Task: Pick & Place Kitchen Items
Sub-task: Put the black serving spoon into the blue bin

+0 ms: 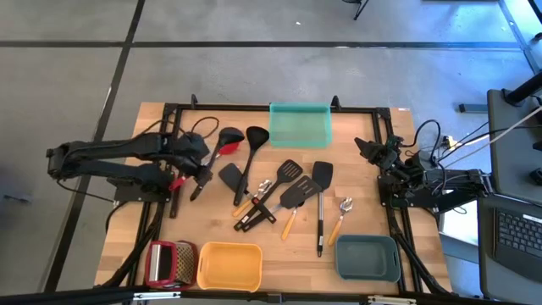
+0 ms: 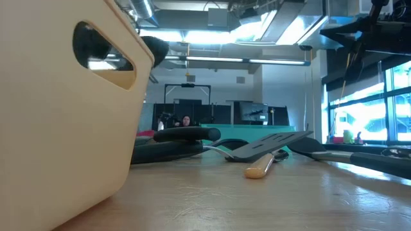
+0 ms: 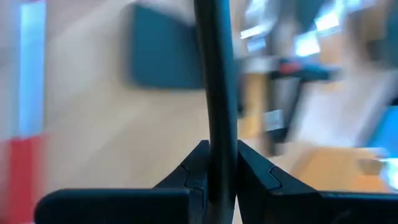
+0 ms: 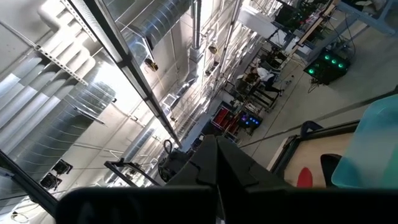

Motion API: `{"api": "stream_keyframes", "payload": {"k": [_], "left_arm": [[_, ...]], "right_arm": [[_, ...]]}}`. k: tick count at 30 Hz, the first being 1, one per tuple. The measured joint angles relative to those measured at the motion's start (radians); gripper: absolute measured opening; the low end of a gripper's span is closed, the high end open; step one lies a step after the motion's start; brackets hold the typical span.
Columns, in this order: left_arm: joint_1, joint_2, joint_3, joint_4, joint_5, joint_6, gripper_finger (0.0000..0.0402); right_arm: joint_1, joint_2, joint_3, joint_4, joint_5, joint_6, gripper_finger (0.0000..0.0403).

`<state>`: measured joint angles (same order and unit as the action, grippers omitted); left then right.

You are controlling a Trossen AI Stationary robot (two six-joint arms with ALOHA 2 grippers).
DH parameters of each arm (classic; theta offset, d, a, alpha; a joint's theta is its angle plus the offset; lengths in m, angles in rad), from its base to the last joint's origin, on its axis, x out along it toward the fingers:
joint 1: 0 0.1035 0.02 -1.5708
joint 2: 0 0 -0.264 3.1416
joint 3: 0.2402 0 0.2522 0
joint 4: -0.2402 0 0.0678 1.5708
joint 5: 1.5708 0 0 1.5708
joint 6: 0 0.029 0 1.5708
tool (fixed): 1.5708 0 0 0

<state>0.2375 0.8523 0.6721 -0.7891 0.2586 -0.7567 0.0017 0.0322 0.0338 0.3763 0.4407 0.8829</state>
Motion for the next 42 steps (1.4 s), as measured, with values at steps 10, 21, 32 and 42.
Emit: {"api": "stream_keyframes", "payload": {"k": [10, 21, 32, 42], "left_arm": [[-0.002, 0.045, 0.002, 0.593, 0.243, -0.193, 0.0038], [-0.083, 0.272, 0.003, 0.99, 0.481, -0.342, 0.0038], [-0.159, 0.531, 0.053, 1.229, 0.608, -0.432, 0.0038], [-0.166, 0.626, 0.217, 1.232, 0.653, -0.374, 0.0041]], "right_arm": [[0.0, 0.0, 0.0, 0.003, -0.128, 0.0, 0.0], [0.0, 0.0, 0.001, 0.133, -0.339, 0.021, 0.0], [0.0, 0.007, 0.147, 0.136, -0.521, 0.019, 0.0], [0.03, 0.171, 0.322, -0.134, -0.809, 0.166, 0.0]]}}
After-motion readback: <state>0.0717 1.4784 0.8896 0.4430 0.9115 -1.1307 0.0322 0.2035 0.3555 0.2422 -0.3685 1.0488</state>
